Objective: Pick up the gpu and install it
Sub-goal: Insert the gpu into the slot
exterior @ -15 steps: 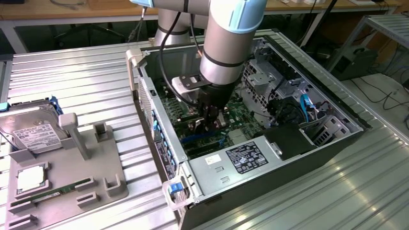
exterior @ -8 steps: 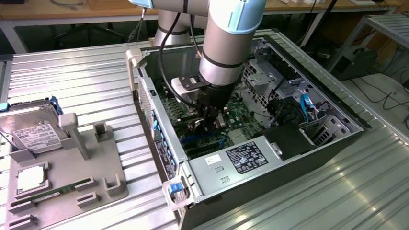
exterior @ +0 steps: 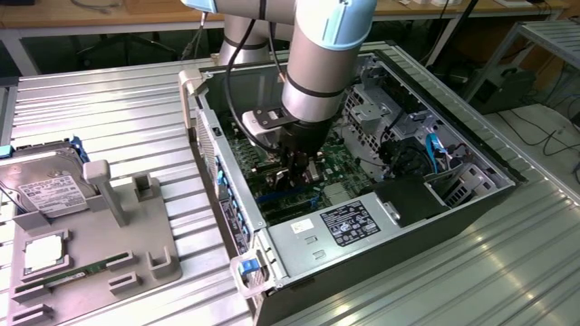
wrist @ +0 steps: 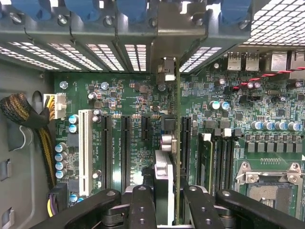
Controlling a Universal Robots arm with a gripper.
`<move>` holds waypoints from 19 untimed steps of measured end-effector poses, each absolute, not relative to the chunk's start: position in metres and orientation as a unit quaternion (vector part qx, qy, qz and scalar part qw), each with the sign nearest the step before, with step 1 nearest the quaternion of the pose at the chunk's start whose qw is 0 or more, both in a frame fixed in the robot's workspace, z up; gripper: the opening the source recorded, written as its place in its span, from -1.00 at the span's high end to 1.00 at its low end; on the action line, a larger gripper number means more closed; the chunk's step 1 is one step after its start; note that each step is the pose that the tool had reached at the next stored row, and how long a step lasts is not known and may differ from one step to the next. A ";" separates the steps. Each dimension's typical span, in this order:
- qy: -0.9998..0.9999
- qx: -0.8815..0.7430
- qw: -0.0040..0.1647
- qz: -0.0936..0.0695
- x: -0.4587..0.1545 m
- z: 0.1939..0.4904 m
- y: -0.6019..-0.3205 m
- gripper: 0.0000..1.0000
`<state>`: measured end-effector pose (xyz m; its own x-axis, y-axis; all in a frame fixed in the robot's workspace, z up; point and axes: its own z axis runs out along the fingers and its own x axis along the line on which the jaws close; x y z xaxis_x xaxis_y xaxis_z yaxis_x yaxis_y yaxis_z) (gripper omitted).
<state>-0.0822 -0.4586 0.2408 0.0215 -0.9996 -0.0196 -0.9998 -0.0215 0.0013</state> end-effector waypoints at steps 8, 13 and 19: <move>0.699 -0.715 0.006 0.008 -0.083 0.242 -0.459 0.44; 0.699 -0.715 0.006 0.008 -0.083 0.242 -0.459 0.44; 0.699 -0.715 0.006 0.008 -0.083 0.240 -0.459 0.44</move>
